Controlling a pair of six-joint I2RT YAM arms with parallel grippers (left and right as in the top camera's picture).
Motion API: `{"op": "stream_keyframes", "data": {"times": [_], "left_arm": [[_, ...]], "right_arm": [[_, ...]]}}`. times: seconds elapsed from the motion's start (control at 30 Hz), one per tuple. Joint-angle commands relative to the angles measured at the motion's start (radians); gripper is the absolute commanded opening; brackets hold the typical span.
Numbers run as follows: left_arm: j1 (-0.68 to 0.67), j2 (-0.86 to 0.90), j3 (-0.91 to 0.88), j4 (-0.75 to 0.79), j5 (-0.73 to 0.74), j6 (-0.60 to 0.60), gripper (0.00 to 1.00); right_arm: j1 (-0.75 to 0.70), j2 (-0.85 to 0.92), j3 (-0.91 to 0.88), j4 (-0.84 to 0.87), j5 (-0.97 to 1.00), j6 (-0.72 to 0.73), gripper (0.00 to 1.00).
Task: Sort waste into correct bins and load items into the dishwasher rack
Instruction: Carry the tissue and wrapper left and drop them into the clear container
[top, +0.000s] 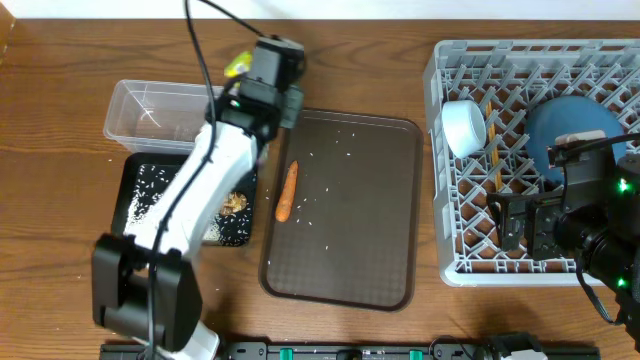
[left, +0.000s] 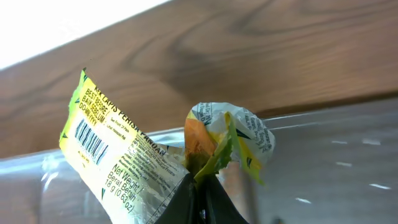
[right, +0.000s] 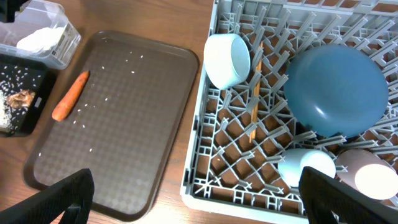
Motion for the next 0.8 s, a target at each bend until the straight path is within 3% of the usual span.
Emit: {"op": "stream_keyframes", "data": {"times": [0.0,0.1,0.13,0.17,0.2,0.23,0.47,0.63,0.77], "left_arm": [[0.064,0.044,-0.002,0.004,-0.021,-0.028,0.06],[0.108,0.055,-0.002,-0.028,0.009,-0.078,0.07],[0.117,0.055,-0.002,-0.036,0.015,-0.095,0.17],[0.124,0.055,-0.002,-0.038,0.023,-0.099,0.61],[0.127,0.053,-0.002,-0.038,0.031,-0.100,0.95],[0.129,0.048,-0.002,-0.038,0.036,-0.103,0.98],[0.081,-0.072,-0.002,-0.146,0.255,-0.102,0.97],[-0.034,-0.098,-0.008,-0.385,0.264,-0.071,0.78],[-0.119,-0.077,-0.074,-0.436,0.245,-0.071,0.74]], "right_arm": [[-0.006,-0.002,0.004,-0.002,0.013,0.010,0.99],[-0.006,-0.002,0.004,-0.001,0.013,0.010,0.99],[-0.006,-0.002,0.004,-0.001,0.013,0.010,0.99],[-0.006,-0.002,0.004,-0.001,0.013,0.010,0.99],[-0.006,-0.002,0.004,-0.002,0.013,0.010,0.99],[-0.006,-0.002,0.004,-0.001,0.013,0.010,0.99],[-0.006,-0.002,0.004,-0.001,0.013,0.010,0.99],[-0.006,-0.002,0.004,-0.001,0.013,0.010,0.99],[-0.006,-0.002,0.004,-0.002,0.013,0.010,0.99]]}}
